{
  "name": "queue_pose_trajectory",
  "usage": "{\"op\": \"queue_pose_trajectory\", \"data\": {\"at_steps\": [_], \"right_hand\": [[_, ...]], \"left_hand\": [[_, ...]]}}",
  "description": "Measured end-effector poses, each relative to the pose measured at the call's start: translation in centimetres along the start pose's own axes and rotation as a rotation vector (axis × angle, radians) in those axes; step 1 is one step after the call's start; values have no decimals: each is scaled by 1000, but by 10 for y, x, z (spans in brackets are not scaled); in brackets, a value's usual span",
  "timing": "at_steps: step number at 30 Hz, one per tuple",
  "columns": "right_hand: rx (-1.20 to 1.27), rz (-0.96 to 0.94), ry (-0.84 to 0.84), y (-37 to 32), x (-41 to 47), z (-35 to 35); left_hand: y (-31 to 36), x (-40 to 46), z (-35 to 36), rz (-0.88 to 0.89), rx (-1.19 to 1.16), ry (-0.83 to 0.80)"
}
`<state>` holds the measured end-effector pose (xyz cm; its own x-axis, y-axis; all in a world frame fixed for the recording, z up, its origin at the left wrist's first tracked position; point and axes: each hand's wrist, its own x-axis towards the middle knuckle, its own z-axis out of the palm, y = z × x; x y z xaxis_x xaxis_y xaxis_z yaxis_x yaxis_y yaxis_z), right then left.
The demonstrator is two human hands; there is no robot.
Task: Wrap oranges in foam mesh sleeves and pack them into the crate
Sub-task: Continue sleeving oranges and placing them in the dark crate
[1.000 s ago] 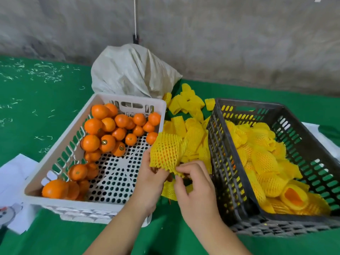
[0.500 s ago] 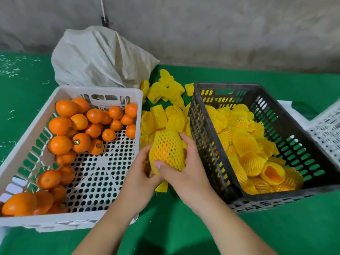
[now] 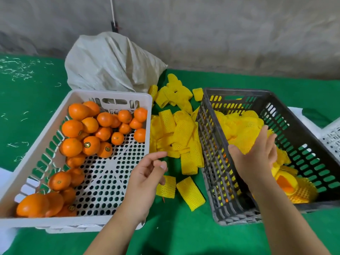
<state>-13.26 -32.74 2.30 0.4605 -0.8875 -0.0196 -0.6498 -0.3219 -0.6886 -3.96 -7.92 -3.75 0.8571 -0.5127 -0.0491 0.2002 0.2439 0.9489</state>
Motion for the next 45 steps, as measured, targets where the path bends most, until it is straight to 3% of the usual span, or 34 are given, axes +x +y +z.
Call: {"op": "queue_pose_trajectory", "data": {"at_steps": [2, 4, 6, 8, 10, 12, 13, 16, 20, 23, 27, 30, 34, 38, 41, 45], "right_hand": [[-160, -164, -7, -1, -14, 15], [-337, -468, -5, -5, -29, 34], [-419, -639, -117, -8, -41, 59], [-490, -574, -447, -4, -54, 88], [-698, -384, -820, 13, -59, 117], [-871, -180, -1066, 34, -59, 133], [-915, -101, -1115, 44, -58, 137], [-841, -80, -968, 55, -59, 140], [-353, -198, -673, 20, -54, 139], [7, -246, -587, -19, -52, 134], [312, -185, -653, -48, -61, 122], [448, -104, -673, -59, -71, 115], [450, -92, -612, -59, -85, 119], [463, -49, -583, -54, -86, 119], [461, -16, -560, -52, -88, 116], [471, -81, -525, -48, -94, 108]], "left_hand": [[2, 2, -1, -7, -20, 7], [3, 2, -2, -13, -64, 33], [5, 0, 0, -45, -133, 55], [12, 4, -6, -118, -235, 9], [27, 20, -31, -250, -253, -130], [42, 48, -68, -344, 16, -232], [46, 63, -85, -351, 227, -204], [25, 108, -131, -304, 898, 38], [-30, 141, -169, -413, 1656, -95], [-61, 148, -176, -495, 1961, -117], [-72, 157, -173, -488, 2154, -83], [-70, 158, -166, -566, 2237, -195], [-61, 159, -169, -691, 2249, -384], [-46, 166, -172, -626, 2290, -315], [-52, 159, -177, -517, 2351, -367], [-51, 152, -188, -404, 2181, -161]]}}
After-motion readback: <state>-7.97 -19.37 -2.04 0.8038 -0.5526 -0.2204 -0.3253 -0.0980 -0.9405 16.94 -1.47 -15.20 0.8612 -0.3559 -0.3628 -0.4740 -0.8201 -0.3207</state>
